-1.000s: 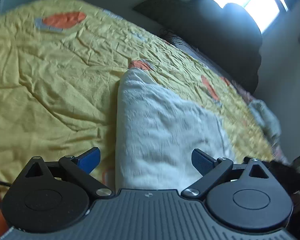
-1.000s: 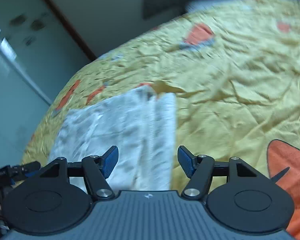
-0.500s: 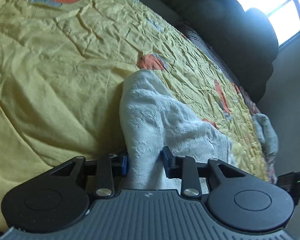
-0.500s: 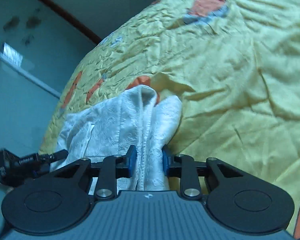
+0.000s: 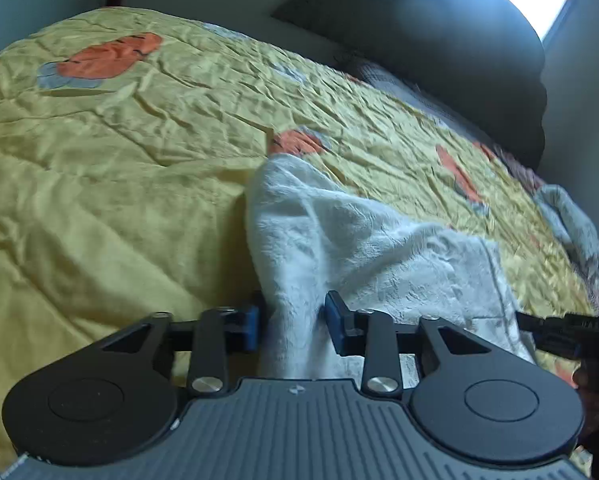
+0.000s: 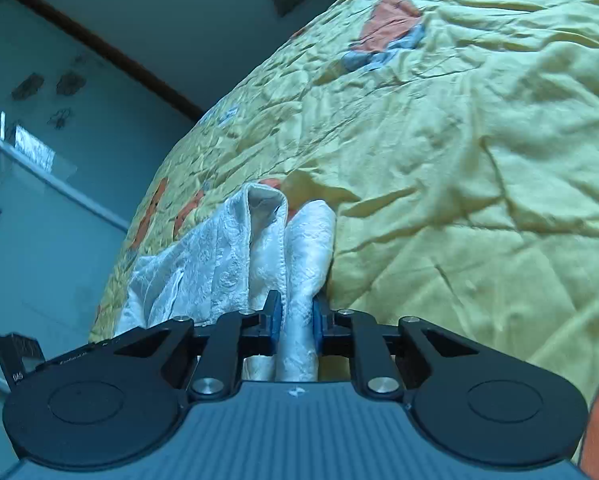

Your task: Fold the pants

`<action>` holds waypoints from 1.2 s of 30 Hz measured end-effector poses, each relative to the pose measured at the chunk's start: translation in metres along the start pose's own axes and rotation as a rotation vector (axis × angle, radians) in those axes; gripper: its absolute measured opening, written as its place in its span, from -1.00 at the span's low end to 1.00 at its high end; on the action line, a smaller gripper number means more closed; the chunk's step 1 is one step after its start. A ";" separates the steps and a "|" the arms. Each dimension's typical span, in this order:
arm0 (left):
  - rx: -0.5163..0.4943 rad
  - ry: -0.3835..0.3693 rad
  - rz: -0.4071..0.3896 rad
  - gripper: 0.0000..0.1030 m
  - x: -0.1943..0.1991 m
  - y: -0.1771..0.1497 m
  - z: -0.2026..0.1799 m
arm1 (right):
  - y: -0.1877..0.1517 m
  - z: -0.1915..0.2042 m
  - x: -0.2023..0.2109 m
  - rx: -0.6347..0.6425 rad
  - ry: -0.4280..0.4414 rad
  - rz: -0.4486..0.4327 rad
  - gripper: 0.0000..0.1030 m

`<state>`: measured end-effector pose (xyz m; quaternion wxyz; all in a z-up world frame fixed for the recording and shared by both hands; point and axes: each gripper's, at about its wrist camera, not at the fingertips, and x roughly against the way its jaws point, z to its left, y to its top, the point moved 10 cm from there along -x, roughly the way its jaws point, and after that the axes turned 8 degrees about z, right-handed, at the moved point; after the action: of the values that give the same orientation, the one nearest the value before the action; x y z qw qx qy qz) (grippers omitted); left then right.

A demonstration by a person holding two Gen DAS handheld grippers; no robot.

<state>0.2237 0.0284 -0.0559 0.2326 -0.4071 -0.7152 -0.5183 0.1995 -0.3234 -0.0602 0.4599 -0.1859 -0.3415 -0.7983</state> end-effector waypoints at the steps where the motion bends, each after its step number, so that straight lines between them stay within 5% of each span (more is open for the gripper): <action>1: 0.007 0.041 -0.033 0.00 0.012 -0.001 0.004 | -0.002 0.004 0.011 0.016 -0.024 -0.033 -0.70; 6: -0.215 0.141 -0.260 0.18 0.077 -0.025 -0.033 | -0.035 0.067 0.035 0.235 -0.020 -0.092 -0.70; 10: -0.431 0.121 -0.236 0.32 0.066 -0.063 -0.081 | -0.073 0.093 -0.003 0.344 -0.060 0.025 -0.71; 13: -0.434 0.133 -0.129 0.36 0.033 -0.087 -0.081 | -0.084 0.082 -0.015 0.323 -0.055 0.002 -0.71; 16: -0.398 0.123 -0.166 0.42 0.037 -0.090 -0.071 | -0.083 0.072 0.006 0.250 -0.037 -0.011 -0.71; 19: -0.343 0.129 -0.197 0.44 0.065 -0.088 -0.057 | -0.080 0.053 0.048 0.212 -0.165 -0.097 -0.59; 22: -0.304 0.173 -0.230 0.44 0.099 -0.094 -0.034 | -0.087 0.018 0.100 0.214 -0.383 -0.188 0.06; 23: -0.290 0.198 -0.239 0.45 0.112 -0.096 -0.022 | -0.091 0.004 0.121 0.256 -0.504 -0.216 0.12; 26: -0.298 0.341 -0.295 0.47 0.154 -0.093 0.024 | -0.097 -0.030 0.187 0.392 -0.879 -0.314 0.13; 29: -0.246 0.563 -0.404 0.48 0.211 -0.064 0.082 | -0.089 -0.061 0.261 0.519 -1.330 -0.413 0.14; 31: -0.132 0.577 -0.476 0.54 0.242 -0.045 0.103 | -0.088 -0.051 0.288 0.606 -1.474 -0.512 0.14; 33: -0.027 0.502 -0.521 0.65 0.257 -0.033 0.103 | -0.091 -0.021 0.289 0.682 -1.423 -0.640 0.20; 36: -0.012 0.323 -0.502 0.77 0.232 -0.042 0.059 | -0.105 0.035 0.244 0.768 -1.081 -0.746 0.69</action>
<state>0.0645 0.1567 0.0758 0.2056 -0.1311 -0.7440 -0.6221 -0.0153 -0.4104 0.0735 -0.0394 -0.2504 -0.8133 -0.5237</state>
